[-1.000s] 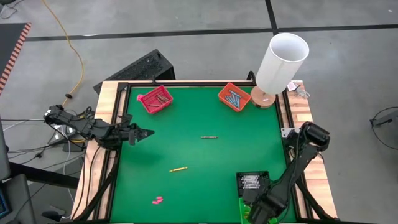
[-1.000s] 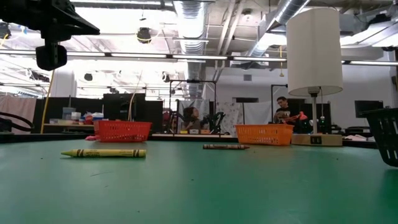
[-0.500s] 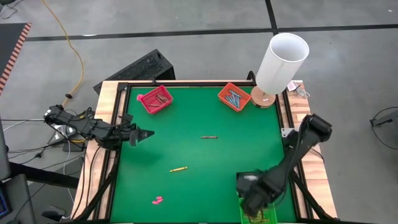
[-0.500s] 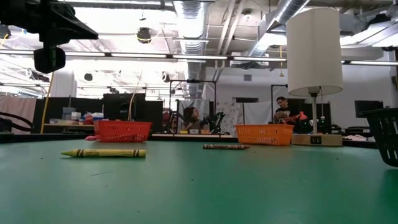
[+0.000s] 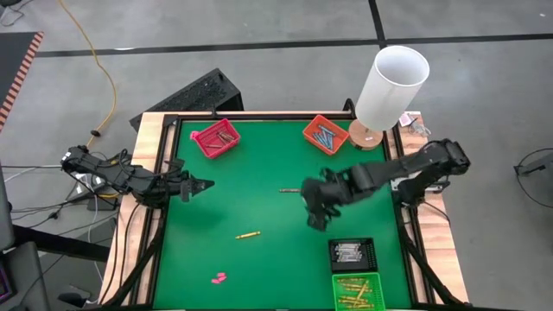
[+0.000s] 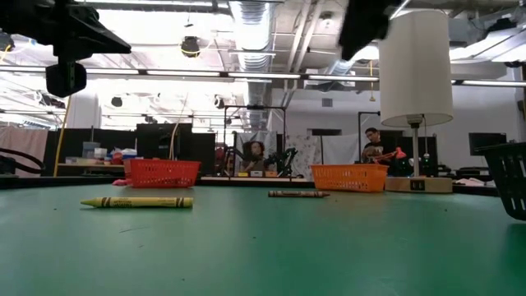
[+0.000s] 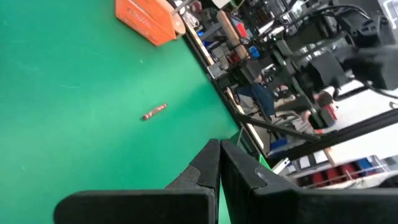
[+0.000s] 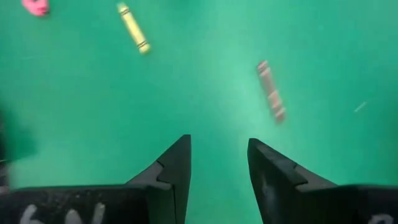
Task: Sort crayons
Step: Put the brown crayon into the red bin
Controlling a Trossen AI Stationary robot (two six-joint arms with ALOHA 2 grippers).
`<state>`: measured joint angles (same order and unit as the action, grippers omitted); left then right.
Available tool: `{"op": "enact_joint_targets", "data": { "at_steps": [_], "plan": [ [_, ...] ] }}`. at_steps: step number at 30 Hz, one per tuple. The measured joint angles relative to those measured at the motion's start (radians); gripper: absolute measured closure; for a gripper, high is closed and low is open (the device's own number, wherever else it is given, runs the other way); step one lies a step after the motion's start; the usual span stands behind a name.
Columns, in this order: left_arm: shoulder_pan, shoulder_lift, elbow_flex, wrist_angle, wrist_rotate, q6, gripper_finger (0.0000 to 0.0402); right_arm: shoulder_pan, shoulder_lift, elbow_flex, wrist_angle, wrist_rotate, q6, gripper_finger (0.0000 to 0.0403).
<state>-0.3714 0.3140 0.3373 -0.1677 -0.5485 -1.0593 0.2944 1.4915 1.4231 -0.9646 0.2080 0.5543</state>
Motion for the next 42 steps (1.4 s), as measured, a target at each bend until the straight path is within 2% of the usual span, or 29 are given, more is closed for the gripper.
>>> {"op": "enact_joint_targets", "data": {
  "at_steps": [4, 8, 14, 21, 26, 37, 42],
  "plan": [
    [0.000, 0.000, 0.000, 0.000, -0.013, 0.022, 0.0402, -0.127, 0.022, 0.000, 0.054, -0.006, -0.182, 0.0244],
    [0.000, -0.001, 0.000, -0.005, -0.011, 0.038, 0.0389, -0.232, 0.057, 0.000, 0.085, -0.068, -0.294, 0.0229],
    [0.000, 0.000, 0.000, -0.041, -0.012, 0.051, 0.0327, -0.324, 0.162, 0.000, 0.144, -0.134, -0.448, 0.0197],
    [0.000, 0.000, 0.000, -0.094, -0.014, 0.006, 0.0262, -0.351, 0.316, 0.000, 0.202, -0.170, -0.597, 0.0173],
    [0.000, 0.000, 0.000, -0.137, -0.014, -0.027, 0.0253, -0.372, 0.405, 0.000, 0.215, -0.269, -0.619, 0.0176],
    [0.000, 0.000, 0.000, -0.166, -0.015, -0.052, 0.0252, -0.394, 0.493, 0.000, 0.287, -0.261, -0.610, 0.0180],
    [0.000, 0.000, 0.000, -0.171, -0.014, -0.062, 0.0252, -0.394, 0.508, 0.003, 0.285, -0.249, -0.612, 0.0224]
  ]
}}
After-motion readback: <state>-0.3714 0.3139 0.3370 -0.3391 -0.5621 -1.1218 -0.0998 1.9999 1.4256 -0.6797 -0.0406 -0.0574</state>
